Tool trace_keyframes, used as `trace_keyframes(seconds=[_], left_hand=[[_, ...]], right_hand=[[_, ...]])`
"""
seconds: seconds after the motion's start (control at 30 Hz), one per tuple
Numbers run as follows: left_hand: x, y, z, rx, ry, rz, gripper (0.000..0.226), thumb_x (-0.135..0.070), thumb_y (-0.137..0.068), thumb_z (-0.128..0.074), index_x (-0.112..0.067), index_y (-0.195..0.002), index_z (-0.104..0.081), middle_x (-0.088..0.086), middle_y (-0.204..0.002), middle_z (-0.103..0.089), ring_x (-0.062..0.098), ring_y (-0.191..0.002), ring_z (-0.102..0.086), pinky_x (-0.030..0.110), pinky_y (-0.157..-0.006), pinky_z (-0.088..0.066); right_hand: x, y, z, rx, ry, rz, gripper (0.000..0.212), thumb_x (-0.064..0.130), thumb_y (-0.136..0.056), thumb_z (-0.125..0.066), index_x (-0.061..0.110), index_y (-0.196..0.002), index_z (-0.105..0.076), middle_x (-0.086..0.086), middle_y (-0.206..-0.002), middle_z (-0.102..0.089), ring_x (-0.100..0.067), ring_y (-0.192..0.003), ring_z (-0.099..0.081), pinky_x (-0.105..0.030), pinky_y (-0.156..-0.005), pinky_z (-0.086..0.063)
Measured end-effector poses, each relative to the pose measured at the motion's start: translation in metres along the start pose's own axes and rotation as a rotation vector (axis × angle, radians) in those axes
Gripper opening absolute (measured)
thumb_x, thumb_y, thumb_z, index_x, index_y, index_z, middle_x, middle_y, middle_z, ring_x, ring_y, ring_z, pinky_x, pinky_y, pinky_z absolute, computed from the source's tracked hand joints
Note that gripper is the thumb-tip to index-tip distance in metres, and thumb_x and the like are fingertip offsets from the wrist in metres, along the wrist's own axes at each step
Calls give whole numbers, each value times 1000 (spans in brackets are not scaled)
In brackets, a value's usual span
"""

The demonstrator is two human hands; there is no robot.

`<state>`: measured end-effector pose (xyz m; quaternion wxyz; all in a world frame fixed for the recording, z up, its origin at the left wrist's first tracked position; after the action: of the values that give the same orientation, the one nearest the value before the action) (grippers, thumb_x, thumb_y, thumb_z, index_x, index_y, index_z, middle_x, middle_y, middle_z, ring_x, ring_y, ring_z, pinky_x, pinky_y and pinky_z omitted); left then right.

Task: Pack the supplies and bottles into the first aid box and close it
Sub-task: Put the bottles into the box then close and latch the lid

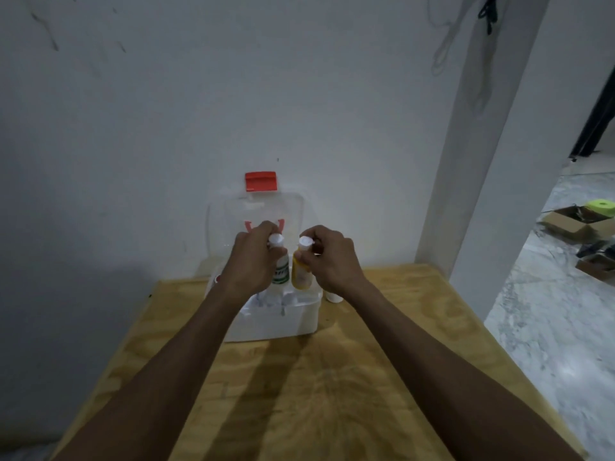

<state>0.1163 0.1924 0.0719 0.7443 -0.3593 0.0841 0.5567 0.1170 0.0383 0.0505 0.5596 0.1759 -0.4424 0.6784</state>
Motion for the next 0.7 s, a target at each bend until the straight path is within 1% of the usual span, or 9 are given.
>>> trace_keyframes(seconds=[0.03,0.1,0.2,0.27,0.33,0.4,0.53,0.7], left_hand=[[2,-1,-5,31,-29,0,14,-12,-90,-60,-11,-104,-60,11,-98,-68,21,-82,-60,23,-66,-41],[6,-2,-13,92,-64,27,11,-11,-89,-61,-11,-100,-60,11,-97,-67,26,-86,-62,28,-67,-42],[10,-1,-23,169,-89,80,11,-8,-87,-65,-9,-97,-61,12,-95,-67,23,-82,-61,29,-66,-42],[12,0,-27,200,-100,98,14,-7,-87,-66,-7,-100,-62,13,-96,-67,24,-81,-61,30,-66,-45],[12,0,-30,208,-99,109,17,-8,-86,-66,-6,-103,-62,14,-97,-67,25,-81,-62,34,-71,-51],[11,-1,-30,216,-98,115,19,-8,-86,-66,-6,-105,-62,14,-100,-66,26,-84,-63,35,-77,-55],[7,-3,-31,223,-109,118,22,-8,-87,-65,-6,-108,-62,15,-104,-66,28,-91,-63,35,-82,-53],[7,-4,-34,231,-94,132,23,-9,-87,-66,-6,-109,-62,14,-106,-66,27,-91,-63,34,-84,-52]], right_hand=[[-4,-2,-4,25,26,-13,17,19,-81,-73,15,-96,-66,-1,-94,-71,-22,-88,-66,-46,-84,-54],[-11,-4,-12,68,80,-32,18,19,-79,-75,13,-94,-67,-4,-93,-71,-26,-87,-66,-47,-81,-54],[-19,-5,-21,139,137,-46,19,16,-77,-76,9,-93,-68,-10,-92,-72,-30,-81,-68,-47,-77,-56],[-21,-5,-24,176,174,-50,21,16,-76,-77,8,-94,-69,-12,-94,-71,-31,-83,-68,-47,-78,-56],[-22,-5,-26,195,230,-41,22,14,-77,-78,7,-96,-69,-13,-97,-69,-30,-86,-65,-45,-80,-55],[-21,-5,-27,208,257,-33,21,10,-78,-76,5,-97,-70,-14,-97,-69,-30,-84,-65,-45,-79,-56],[-18,-6,-30,220,312,-20,19,7,-79,-74,3,-98,-69,-14,-98,-68,-30,-84,-63,-44,-78,-56],[-20,-7,-33,219,371,-17,19,8,-80,-74,6,-98,-68,-11,-102,-66,-28,-89,-59,-40,-78,-54]])
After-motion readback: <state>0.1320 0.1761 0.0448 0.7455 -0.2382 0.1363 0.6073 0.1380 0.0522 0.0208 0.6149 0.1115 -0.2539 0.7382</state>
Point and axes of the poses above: each hand's wrist, its own y-axis away from the middle knuckle, its own z-axis out of the back of the hand, x = y × z, the point moved 3 cm from there along -y, towards the middle knuckle
